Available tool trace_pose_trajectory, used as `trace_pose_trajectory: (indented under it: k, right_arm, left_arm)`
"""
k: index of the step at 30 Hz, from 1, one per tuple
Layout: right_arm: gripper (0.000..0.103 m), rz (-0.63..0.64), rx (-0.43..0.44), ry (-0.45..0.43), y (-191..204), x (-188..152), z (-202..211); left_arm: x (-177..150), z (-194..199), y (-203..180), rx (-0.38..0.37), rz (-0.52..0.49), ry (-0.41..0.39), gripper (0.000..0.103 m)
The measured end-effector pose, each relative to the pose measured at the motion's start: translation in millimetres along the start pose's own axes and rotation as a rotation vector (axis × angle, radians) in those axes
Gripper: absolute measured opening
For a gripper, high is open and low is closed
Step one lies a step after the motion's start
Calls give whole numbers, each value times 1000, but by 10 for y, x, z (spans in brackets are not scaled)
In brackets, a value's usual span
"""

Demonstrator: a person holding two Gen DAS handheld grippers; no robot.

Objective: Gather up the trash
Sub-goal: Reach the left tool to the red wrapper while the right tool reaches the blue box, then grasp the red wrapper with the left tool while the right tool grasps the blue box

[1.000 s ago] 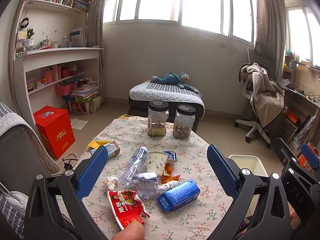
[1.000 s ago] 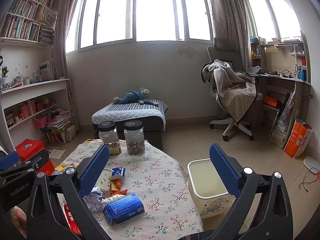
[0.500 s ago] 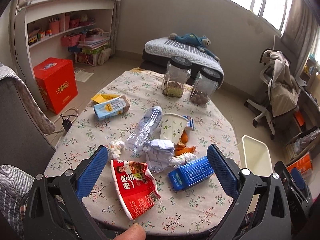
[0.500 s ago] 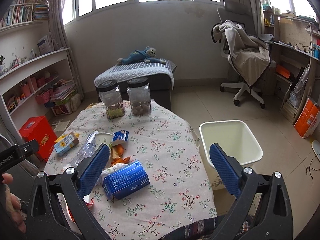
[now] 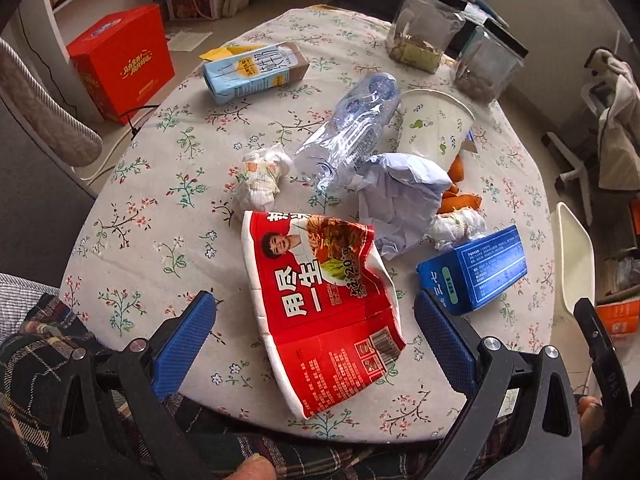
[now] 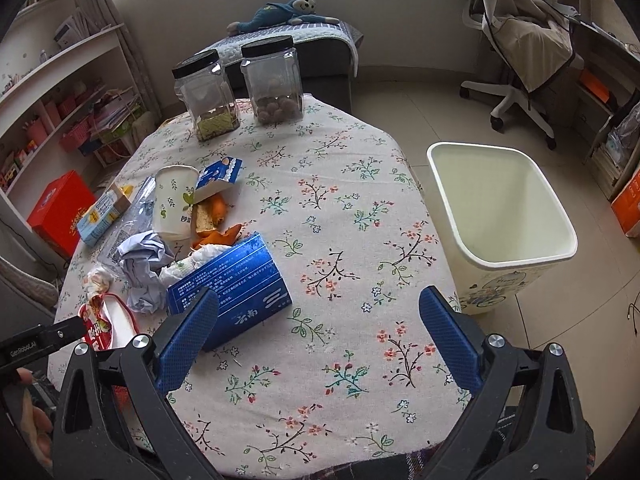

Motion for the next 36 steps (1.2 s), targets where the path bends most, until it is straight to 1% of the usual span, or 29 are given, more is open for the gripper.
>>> trace_pose_trajectory:
  k: [1, 3, 7, 10, 12, 15, 17, 18, 21, 23, 25, 27, 29, 31, 33, 36]
  right_arm:
    - [96, -2, -2, 5, -6, -1, -24]
    - [96, -9, -3, 13, -19, 7, -71]
    - [96, -14, -8, 18, -37, 22, -135]
    - [96, -15, -12, 28, -51, 22, -185]
    - [96, -20, -11, 41, -56, 15, -231]
    - [96, -28, -2, 80, -28, -25, -316]
    - [96, -40, 15, 127, 19, -71, -394]
    - [96, -56, 29, 158, 47, -98, -436]
    - [96, -133, 93, 267, 182, -199, -564]
    - [96, -194, 133, 336, 292, -266, -636]
    - [96, -247, 146, 389, 384, -316, -703]
    - [96, -292, 139, 408, 463, -303, -752]
    - [96, -328, 116, 407, 516, -261, -775]
    - [96, -360, 98, 406, 581, -223, -792]
    - [96, -365, 70, 411, 662, -181, -834]
    - [96, -348, 1, 396, 729, -166, -891]
  left_arm:
    - [21, -24, -13, 17, -11, -5, 96]
    - [41, -110, -39, 32, -15, 15, 96]
    - [59, -307, -30, 38, 45, 59, 96]
    - [34, -431, -29, 66, 47, 87, 96]
    - [-19, -529, -14, 73, 54, 120, 96]
    - [-97, -664, -8, 47, 62, 181, 96]
    - [-103, -669, -38, -6, 76, 181, 95]
    - [-84, -646, -56, -25, 74, 170, 88]
    - [48, -500, -136, -78, 48, 105, 88]
    - [163, -345, -179, -110, 30, 38, 88]
    - [285, -166, -215, -154, 17, -27, 88]
    - [402, 19, -234, -185, -5, -98, 88]
    - [508, 184, -229, -200, -32, -167, 88]
    - [606, 290, -187, -209, -54, -218, 88]
    - [632, 331, -180, -219, -64, -245, 88]
    - [617, 341, -150, -242, -71, -256, 88]
Point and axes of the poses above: each gripper's, at about its wrist camera, not at the fingertips, and z roughly against the way its jaws point, y to its left, x to its top, the point moved 10 cm from there along -z, roughly the way its jaws point, and after that the axes turned 6 degrees about -x, right-handed, at the moved point
